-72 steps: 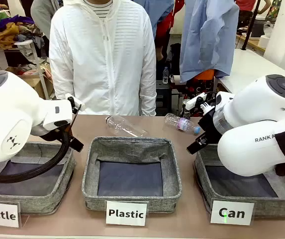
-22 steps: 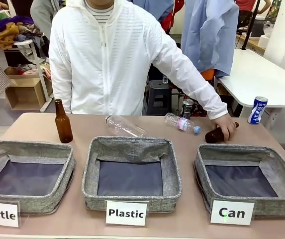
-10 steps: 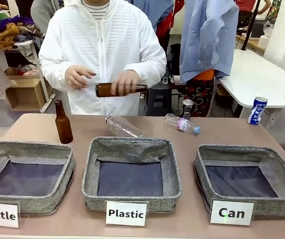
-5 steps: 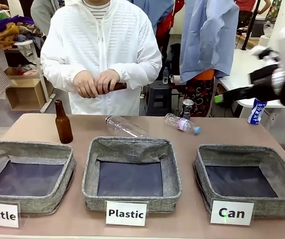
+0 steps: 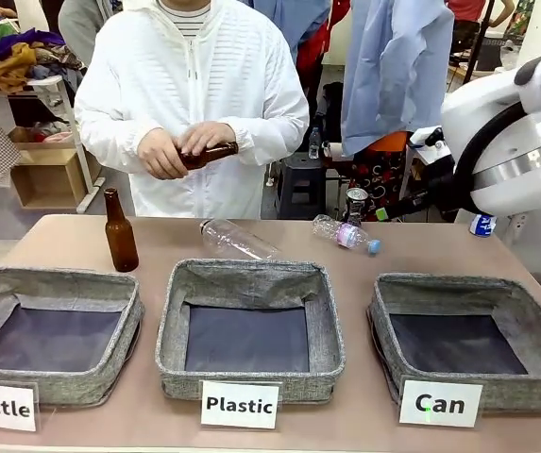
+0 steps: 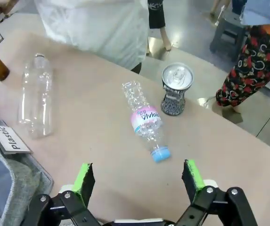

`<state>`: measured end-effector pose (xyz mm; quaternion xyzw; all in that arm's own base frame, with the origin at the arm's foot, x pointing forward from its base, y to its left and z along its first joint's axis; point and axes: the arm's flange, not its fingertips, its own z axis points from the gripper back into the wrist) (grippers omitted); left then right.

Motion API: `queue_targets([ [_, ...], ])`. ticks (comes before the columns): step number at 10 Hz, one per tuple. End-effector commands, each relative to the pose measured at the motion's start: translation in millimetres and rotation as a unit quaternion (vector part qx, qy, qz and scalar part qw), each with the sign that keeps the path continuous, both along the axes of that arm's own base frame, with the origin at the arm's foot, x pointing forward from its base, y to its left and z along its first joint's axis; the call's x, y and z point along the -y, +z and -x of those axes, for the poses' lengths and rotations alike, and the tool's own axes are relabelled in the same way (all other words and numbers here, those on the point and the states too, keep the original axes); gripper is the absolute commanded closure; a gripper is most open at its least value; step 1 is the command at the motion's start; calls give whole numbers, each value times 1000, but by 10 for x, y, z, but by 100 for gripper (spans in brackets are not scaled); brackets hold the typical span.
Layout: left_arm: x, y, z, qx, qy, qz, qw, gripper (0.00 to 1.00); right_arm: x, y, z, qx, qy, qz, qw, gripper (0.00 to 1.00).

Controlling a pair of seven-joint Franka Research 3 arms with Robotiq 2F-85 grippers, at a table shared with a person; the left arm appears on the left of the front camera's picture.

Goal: Sort the can waste into the basket.
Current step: Pick up the can waste from the table and place it in the right Fabric basket.

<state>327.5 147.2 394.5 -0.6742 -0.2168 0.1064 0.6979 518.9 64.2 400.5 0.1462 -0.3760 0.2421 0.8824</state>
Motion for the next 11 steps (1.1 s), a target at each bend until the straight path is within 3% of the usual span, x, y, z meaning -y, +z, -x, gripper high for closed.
queue_targets([
  [1,14,6,25,14,-1,2,1000,0,5,194,93,17,-11,-14,1000,0],
  [3,0,0,0,0,0,0,1000,0,3,103,24,9,-2,-2,1000,0],
  [4,-94,161,190,17,-47,-20,999,0,110,82,-268,5,1,-35,999,0],
  [6,-608,283,715,21,-91,-14,995,0,356,-66,-633,24,51,-42,998,0],
  [9,-1265,194,1291,58,-98,78,990,0,485,-397,-1064,49,104,-35,993,0],
  [11,-1497,90,1472,95,-88,152,980,0,498,-671,-1354,69,127,-34,989,0],
])
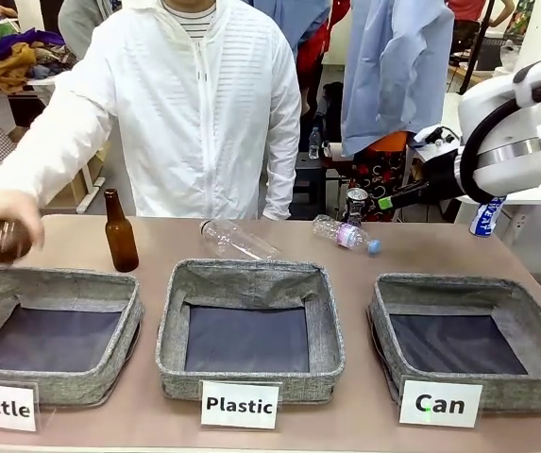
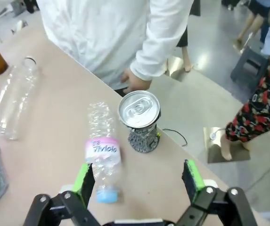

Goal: Sort the can waste into the basket.
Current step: Pick up the can waste from the table and place it in the right Fabric basket.

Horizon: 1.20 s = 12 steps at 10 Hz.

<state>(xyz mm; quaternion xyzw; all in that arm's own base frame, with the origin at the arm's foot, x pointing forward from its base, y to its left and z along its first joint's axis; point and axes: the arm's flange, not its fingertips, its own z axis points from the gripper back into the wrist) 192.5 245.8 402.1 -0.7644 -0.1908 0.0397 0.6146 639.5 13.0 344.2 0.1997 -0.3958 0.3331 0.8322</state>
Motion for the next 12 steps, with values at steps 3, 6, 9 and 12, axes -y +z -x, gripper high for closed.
queue_targets([
  [3,-711,-55,292,84,-7,102,991,0,-29,-384,-398,52,26,-38,998,0],
  [6,-706,-78,192,68,-20,105,992,0,-74,-528,-425,37,59,-43,997,0],
  [9,-617,-22,9,48,-38,94,994,0,-204,-633,-473,43,73,-59,995,0],
  [12,-357,72,-246,13,-66,53,996,0,-352,-759,-549,58,61,-79,993,0],
])
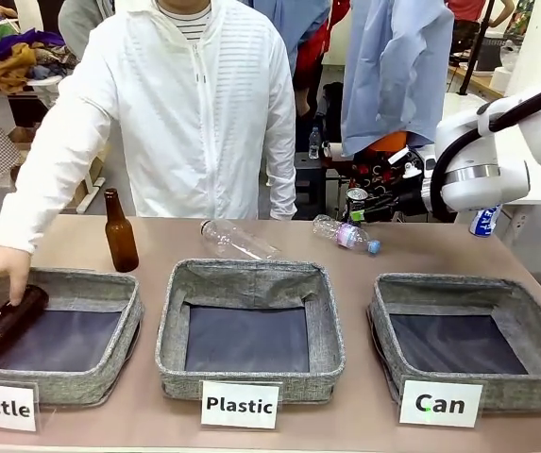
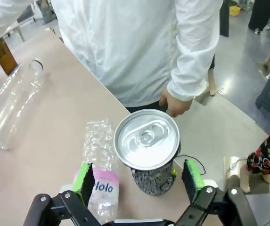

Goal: Sort the can waste into the basket.
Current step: Pick up the can waste from the table and place it in the right Fabric basket.

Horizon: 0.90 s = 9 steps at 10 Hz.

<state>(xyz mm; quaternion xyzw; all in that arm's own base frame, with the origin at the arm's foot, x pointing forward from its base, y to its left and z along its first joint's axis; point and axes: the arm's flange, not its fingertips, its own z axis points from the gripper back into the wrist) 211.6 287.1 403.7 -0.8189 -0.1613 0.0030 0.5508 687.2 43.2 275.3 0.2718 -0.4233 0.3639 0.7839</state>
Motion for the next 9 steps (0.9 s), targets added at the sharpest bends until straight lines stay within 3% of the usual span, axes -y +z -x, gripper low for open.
queue_targets([
  [1,210,99,-202,-25,-32,-55,998,0,-99,-100,-102,40,-9,-30,999,0],
  [3,502,159,-468,-55,-63,-107,991,0,-161,-148,-154,56,-29,-59,996,0],
  [5,712,184,-597,-63,-90,-135,985,0,-181,-203,-182,54,-24,-87,994,0],
  [6,767,188,-625,-67,-95,-144,983,0,-183,-202,-176,38,-16,-89,995,59],
  [7,806,165,-646,-71,-100,-144,982,0,-180,-207,-174,33,-15,-89,995,59],
  [8,885,118,-695,-82,-111,-155,978,0,-165,-207,-181,30,-19,-87,996,100],
  [9,971,75,-742,-91,-126,-170,973,0,-153,-192,-174,33,-22,-89,995,65],
])
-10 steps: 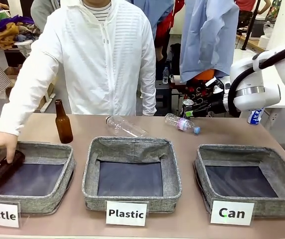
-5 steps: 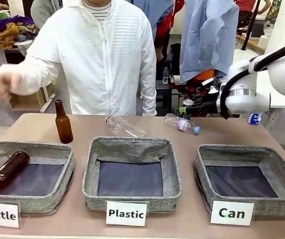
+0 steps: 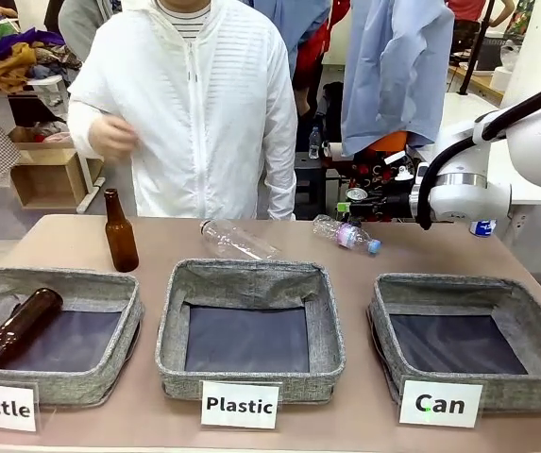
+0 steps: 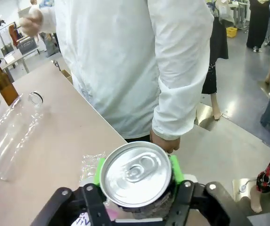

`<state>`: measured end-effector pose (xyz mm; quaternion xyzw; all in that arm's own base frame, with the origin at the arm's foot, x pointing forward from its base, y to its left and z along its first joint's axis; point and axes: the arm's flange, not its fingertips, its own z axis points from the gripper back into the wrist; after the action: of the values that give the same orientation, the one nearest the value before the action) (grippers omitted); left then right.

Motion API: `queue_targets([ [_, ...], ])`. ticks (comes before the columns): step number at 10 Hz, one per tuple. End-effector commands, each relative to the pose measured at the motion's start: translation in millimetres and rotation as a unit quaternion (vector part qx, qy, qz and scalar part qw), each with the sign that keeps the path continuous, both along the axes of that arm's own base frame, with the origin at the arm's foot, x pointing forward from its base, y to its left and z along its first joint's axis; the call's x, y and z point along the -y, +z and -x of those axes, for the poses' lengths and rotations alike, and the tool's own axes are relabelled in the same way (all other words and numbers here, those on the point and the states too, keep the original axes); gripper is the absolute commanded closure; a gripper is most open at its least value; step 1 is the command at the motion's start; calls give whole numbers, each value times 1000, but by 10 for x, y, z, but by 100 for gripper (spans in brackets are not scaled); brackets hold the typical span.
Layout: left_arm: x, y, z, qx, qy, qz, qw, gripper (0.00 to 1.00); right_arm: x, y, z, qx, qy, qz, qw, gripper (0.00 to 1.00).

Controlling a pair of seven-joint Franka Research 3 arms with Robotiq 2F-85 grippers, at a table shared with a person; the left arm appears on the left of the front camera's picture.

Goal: Sort the can waste into the basket.
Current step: Pick up the can waste from the table and place it in the right Fabric basket.

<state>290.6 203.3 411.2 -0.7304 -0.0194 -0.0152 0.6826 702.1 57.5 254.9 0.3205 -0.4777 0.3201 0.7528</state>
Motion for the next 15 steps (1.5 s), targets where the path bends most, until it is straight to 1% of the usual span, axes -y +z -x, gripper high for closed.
queue_targets([
  [1,267,-54,-18,-18,-29,-37,999,0,9,35,-19,10,-9,-7,1000,100],
  [2,417,-89,-99,-20,-53,-62,997,0,29,94,0,16,-11,-16,1000,100],
  [4,856,-200,-247,-26,-98,-113,988,0,92,355,102,46,-12,-18,999,100],
  [5,1024,-253,-296,-33,-103,-141,984,0,121,484,172,58,-11,-14,998,100],
  [6,1207,-326,-345,-45,-120,-165,978,0,159,651,284,74,-5,-4,997,100],
  [7,1344,-408,-385,-56,-132,-183,973,0,207,844,446,74,15,8,997,100],
  [8,1405,-473,-419,-70,-127,-201,969,0,274,1085,686,51,36,29,998,100],
  [9,1272,-396,-434,-43,-122,-160,979,0,373,1423,1074,7,41,73,996,100],
  [10,1272,-396,-434,-43,-122,-160,979,0,445,1685,1477,-30,78,112,990,100],
  [11,1272,-396,-434,-43,-122,-160,979,0,502,1849,1875,-47,108,172,978,100],
  [12,1272,-396,-434,-43,-122,-160,979,0,577,1956,2255,-54,146,239,959,100],
  [13,1272,-396,-434,-43,-122,-160,979,0,671,2015,2603,-69,165,292,939,100],
  [14,1272,-396,-434,-43,-122,-160,979,0,763,2024,2920,-86,207,349,910,100],
  [15,1272,-396,-434,-43,-122,-160,979,0,824,1977,3109,-84,218,373,898,100],
])
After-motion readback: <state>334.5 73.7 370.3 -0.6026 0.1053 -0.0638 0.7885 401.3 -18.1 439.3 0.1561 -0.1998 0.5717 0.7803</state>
